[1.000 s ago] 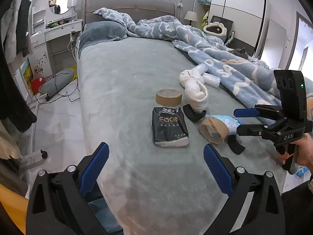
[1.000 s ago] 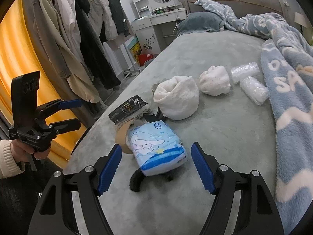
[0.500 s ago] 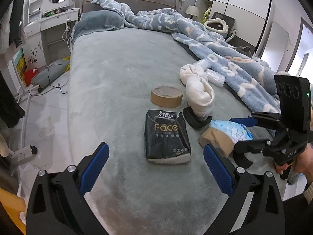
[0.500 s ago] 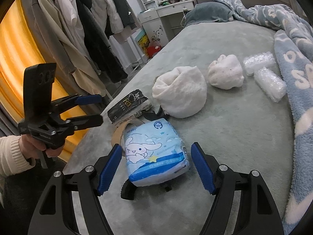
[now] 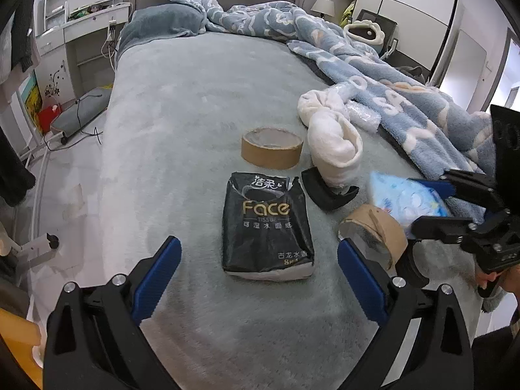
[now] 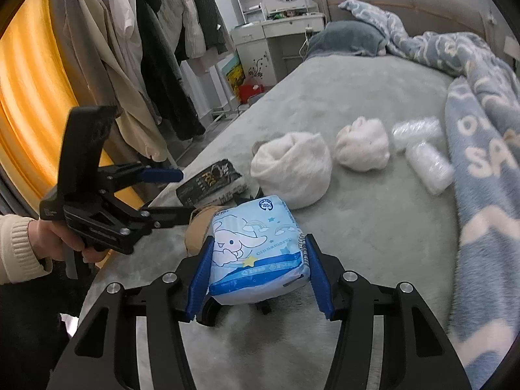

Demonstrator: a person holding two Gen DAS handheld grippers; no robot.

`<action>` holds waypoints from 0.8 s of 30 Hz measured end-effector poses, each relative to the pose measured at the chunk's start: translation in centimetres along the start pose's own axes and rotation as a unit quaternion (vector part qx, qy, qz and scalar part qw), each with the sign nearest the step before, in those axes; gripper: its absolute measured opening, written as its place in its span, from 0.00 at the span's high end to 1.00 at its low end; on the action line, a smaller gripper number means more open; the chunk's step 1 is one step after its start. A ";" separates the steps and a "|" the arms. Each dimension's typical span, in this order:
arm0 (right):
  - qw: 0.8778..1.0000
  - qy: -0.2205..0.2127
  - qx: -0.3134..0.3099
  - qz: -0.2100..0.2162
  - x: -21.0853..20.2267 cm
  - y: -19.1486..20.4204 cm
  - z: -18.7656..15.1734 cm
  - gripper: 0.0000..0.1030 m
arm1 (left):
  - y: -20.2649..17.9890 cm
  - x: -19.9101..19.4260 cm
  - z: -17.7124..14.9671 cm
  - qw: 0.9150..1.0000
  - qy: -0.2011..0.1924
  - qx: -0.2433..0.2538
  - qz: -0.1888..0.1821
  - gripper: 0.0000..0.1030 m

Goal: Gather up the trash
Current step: 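Grasp the black Face tissue pack with the left tool while the right tool grasps the blue cartoon tissue pack, then carry the black tissue pack over the green bin and open the left tool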

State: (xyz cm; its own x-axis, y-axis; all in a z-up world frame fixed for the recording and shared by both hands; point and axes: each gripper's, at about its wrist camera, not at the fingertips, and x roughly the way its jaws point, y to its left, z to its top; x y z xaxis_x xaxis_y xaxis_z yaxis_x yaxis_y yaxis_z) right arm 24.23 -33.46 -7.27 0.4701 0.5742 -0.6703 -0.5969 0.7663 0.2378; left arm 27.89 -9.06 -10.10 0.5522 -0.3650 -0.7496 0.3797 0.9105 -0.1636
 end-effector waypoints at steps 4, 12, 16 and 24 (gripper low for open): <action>1.000 -0.015 -0.017 -0.018 -1.2 0.6 0.5 0.47 | 0.1 0.7 -0.1 1.000 0.010 -0.013 0.000 0.14; 0.994 -0.014 -0.045 -0.094 -2.6 1.9 1.7 0.47 | 0.1 1.1 -0.3 1.000 0.010 -0.013 0.014 0.26; 0.981 0.026 -0.093 -0.170 -1.5 3.4 1.7 0.47 | 0.2 0.8 -0.1 1.000 0.006 -0.017 0.013 0.39; 0.974 0.033 -0.076 -0.210 -1.8 2.8 2.2 0.47 | 0.7 -0.5 -0.1 1.000 -0.004 -0.021 0.007 0.47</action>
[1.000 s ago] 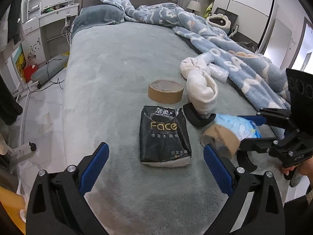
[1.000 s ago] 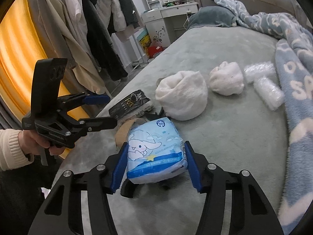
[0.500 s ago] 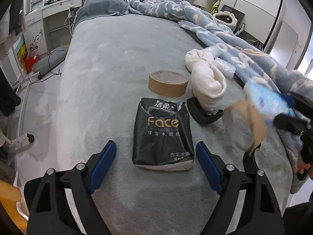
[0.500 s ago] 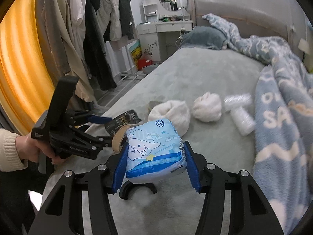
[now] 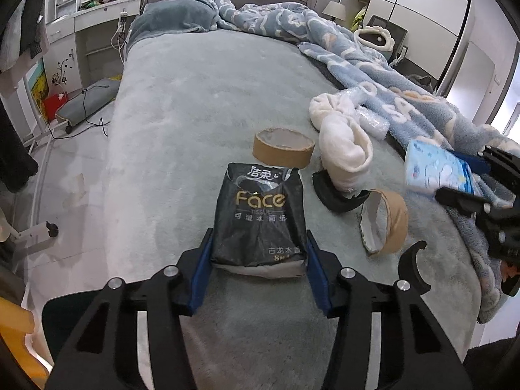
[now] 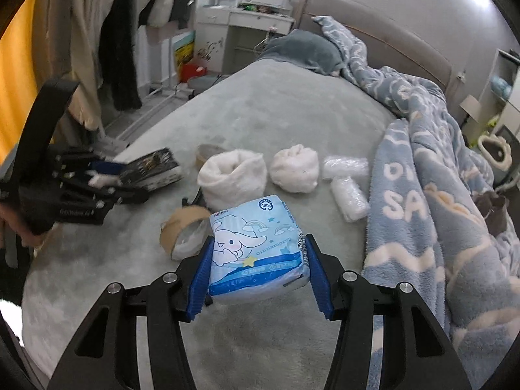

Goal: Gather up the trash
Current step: 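Carry the black tissue pack over the green bin and open the left tool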

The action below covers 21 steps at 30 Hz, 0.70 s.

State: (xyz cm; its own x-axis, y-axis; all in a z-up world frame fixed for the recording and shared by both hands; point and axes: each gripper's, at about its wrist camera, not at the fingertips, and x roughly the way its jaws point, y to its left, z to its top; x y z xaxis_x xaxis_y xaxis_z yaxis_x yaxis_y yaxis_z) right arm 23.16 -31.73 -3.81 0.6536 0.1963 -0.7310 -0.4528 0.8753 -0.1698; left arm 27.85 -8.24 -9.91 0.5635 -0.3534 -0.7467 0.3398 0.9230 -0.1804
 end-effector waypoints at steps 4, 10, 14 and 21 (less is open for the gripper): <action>0.999 -0.020 0.037 0.005 -0.5 -0.7 1.2 0.47 | 0.3 -1.1 0.1 1.000 -0.009 0.000 0.007 0.47; 0.994 -0.046 0.084 0.047 -0.4 0.2 3.3 0.47 | 1.7 -2.8 -0.2 0.999 -0.024 -0.006 0.020 0.47; 0.991 -0.053 0.096 0.070 0.1 1.9 4.8 0.47 | 3.9 -3.4 -0.8 0.999 -0.023 -0.014 0.036 0.47; 0.988 -0.063 0.099 0.099 1.6 5.9 7.8 0.47 | 7.9 -4.0 -2.3 0.997 -0.012 -0.033 0.067 0.47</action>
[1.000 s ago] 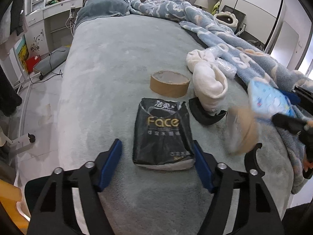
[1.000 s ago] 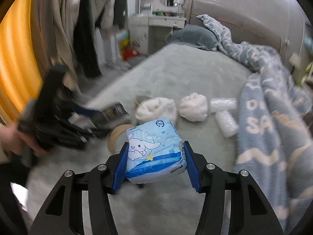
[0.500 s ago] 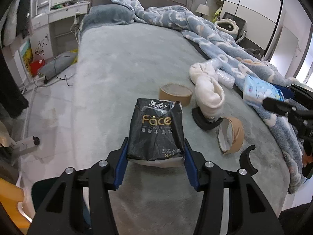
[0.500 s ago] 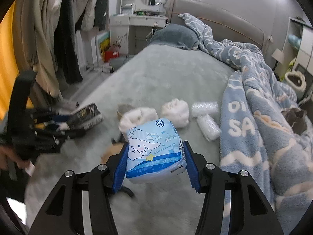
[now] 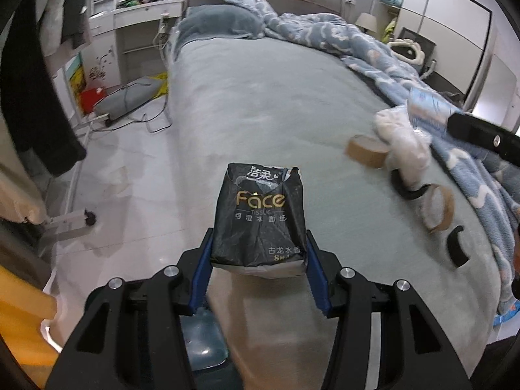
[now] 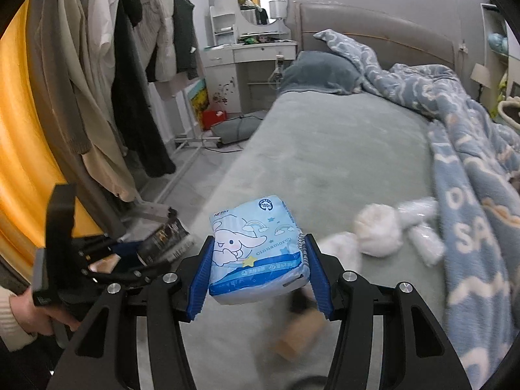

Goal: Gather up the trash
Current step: 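Carry the black tissue pack over the green bin and open the left tool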

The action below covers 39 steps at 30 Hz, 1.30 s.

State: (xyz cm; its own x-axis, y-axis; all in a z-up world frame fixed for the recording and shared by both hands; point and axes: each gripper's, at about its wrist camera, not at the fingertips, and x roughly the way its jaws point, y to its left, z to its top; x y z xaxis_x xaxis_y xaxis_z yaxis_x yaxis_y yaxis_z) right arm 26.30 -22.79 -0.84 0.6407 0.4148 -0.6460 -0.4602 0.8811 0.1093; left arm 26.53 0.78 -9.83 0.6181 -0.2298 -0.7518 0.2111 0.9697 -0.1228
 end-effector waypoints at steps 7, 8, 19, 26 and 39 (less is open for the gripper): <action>0.999 0.006 -0.029 0.013 2.8 6.2 1.5 0.47 | 4.2 0.5 -2.4 0.999 0.035 -0.010 0.024 0.47; 0.999 0.006 -0.032 0.017 3.1 7.0 1.6 0.47 | 4.9 0.6 -2.9 0.999 0.043 -0.014 0.027 0.47; 0.995 0.054 -0.051 0.063 7.7 13.3 1.6 0.47 | 10.5 2.1 -6.7 0.989 0.127 -0.069 0.027 0.47; 0.992 0.079 -0.051 0.079 9.9 15.5 1.4 0.47 | 12.2 3.1 -8.9 0.979 0.179 -0.099 0.016 0.47; 0.986 0.122 -0.057 0.094 14.0 18.9 0.8 0.47 | 14.8 3.2 -11.2 0.965 0.235 -0.119 0.014 0.39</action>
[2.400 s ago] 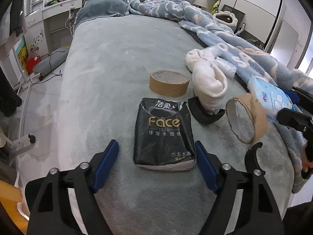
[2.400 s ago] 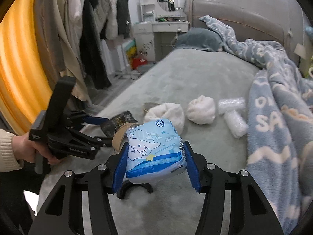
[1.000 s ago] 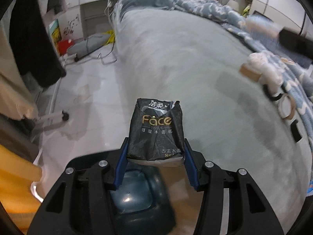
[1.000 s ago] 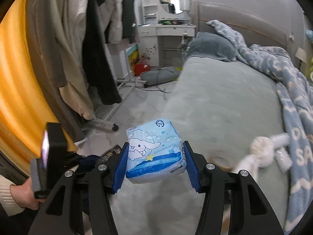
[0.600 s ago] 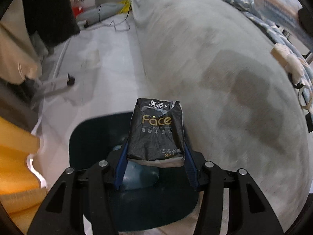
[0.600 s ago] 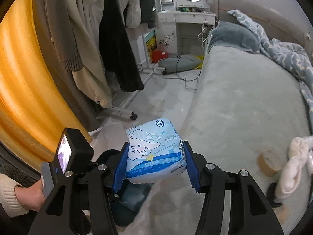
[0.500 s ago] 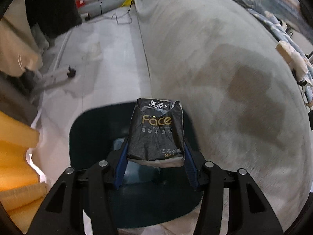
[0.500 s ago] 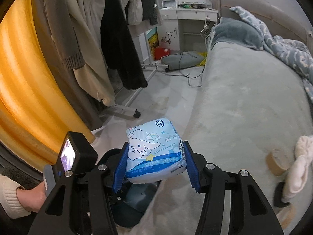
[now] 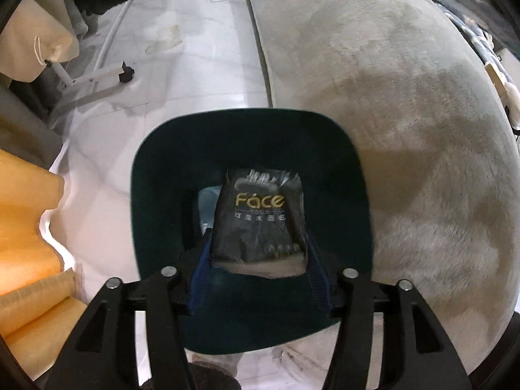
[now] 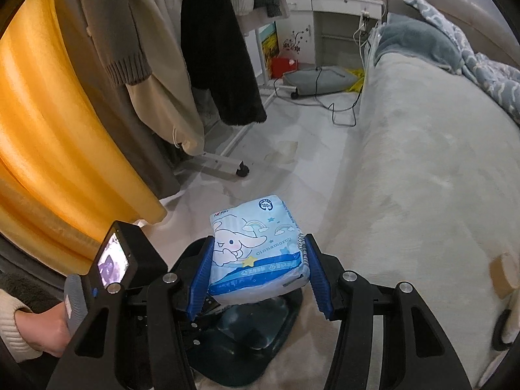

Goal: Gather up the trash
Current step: 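Carry the black tissue pack over the green bin and open the left tool, then carry the blue tissue pack over the bin and open the right tool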

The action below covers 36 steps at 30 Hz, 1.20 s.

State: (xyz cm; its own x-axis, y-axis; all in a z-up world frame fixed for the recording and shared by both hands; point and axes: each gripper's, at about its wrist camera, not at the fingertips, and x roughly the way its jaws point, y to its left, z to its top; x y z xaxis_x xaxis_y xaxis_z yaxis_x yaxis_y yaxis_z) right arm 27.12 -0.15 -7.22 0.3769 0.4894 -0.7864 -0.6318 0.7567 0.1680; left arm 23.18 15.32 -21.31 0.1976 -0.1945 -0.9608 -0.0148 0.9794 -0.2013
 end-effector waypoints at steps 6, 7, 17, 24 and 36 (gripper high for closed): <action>1.000 0.017 -0.003 0.003 2.0 1.2 0.1 0.47 | 0.9 -2.0 -0.4 1.000 -0.023 0.010 -0.005 0.28; 1.000 0.022 -0.005 0.002 2.5 1.5 0.1 0.47 | 1.3 -2.5 -0.4 1.000 -0.030 0.009 0.000 0.28; 0.998 0.065 -0.008 -0.001 6.4 2.5 -0.7 0.47 | 5.0 -8.2 -0.2 0.991 -0.136 -0.013 0.011 0.38; 0.994 0.106 -0.006 0.006 9.5 3.3 -2.3 0.47 | 5.6 -11.9 0.2 0.977 -0.213 -0.007 0.033 0.47; 0.986 0.159 -0.040 0.000 12.8 5.6 -4.8 0.47 | 2.7 -18.0 1.5 0.953 -0.304 0.009 0.013 0.51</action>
State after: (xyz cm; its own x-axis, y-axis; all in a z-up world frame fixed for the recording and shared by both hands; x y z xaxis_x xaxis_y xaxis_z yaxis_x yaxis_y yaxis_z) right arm 25.20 8.30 -19.21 0.1531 0.3191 -0.9353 -0.6887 0.7132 0.1307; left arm 21.00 21.53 -4.27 0.7281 -0.1080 -0.6769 -0.0118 0.9854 -0.1699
